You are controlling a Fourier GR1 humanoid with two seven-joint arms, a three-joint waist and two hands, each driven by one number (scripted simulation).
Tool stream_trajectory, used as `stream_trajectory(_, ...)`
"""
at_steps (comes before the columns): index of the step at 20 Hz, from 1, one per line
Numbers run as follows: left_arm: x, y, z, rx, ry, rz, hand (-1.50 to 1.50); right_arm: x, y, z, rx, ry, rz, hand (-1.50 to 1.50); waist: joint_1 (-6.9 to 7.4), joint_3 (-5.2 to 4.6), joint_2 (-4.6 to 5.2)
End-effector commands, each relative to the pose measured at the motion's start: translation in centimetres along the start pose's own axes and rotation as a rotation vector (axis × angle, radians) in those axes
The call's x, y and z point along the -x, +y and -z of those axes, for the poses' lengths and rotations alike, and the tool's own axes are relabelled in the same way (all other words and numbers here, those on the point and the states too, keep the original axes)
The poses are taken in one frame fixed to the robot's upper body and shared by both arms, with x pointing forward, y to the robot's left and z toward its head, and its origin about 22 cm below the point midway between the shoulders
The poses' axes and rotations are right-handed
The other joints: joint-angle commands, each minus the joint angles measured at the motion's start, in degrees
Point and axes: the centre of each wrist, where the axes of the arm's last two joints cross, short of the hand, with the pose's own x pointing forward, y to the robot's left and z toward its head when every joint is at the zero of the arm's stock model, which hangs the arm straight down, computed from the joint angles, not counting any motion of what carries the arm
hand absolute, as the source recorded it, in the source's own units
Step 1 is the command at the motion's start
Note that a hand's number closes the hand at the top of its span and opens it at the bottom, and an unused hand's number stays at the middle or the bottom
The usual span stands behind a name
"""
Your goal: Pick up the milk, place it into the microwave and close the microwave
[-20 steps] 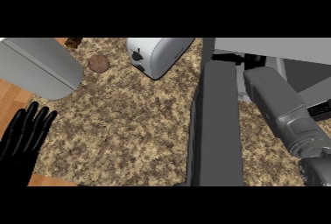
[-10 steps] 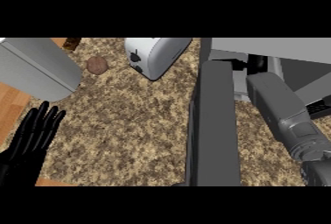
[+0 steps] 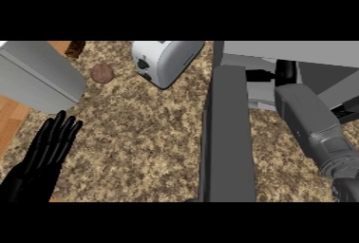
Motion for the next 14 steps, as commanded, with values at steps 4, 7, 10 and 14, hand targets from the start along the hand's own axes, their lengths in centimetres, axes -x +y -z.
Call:
stream_trajectory(4,0.4,-1.3,0.1,0.003,0.001,0.0,-1.5,2.1,0.1,-1.8,-0.022,-0.011,0.071,-1.5,-1.47,-0.01,-0.68)
stream_trajectory(7,0.8,-1.4,0.7,-0.005,0.012,0.001,-1.5,2.0,1.2,-2.4,-0.017,0.003,0.115,-1.5,-2.19,-0.07,-0.88)
stream_trajectory(10,0.9,-1.2,0.4,0.027,0.04,-0.018,-1.5,2.9,2.3,-3.9,-0.042,0.015,0.132,-1.5,-2.55,-0.11,-1.24)
stream_trajectory(14,2.2,-1.4,0.4,0.051,0.064,-0.033,-1.5,4.5,1.7,-5.2,-0.097,-0.005,0.209,-1.5,-4.08,-0.16,-1.81)
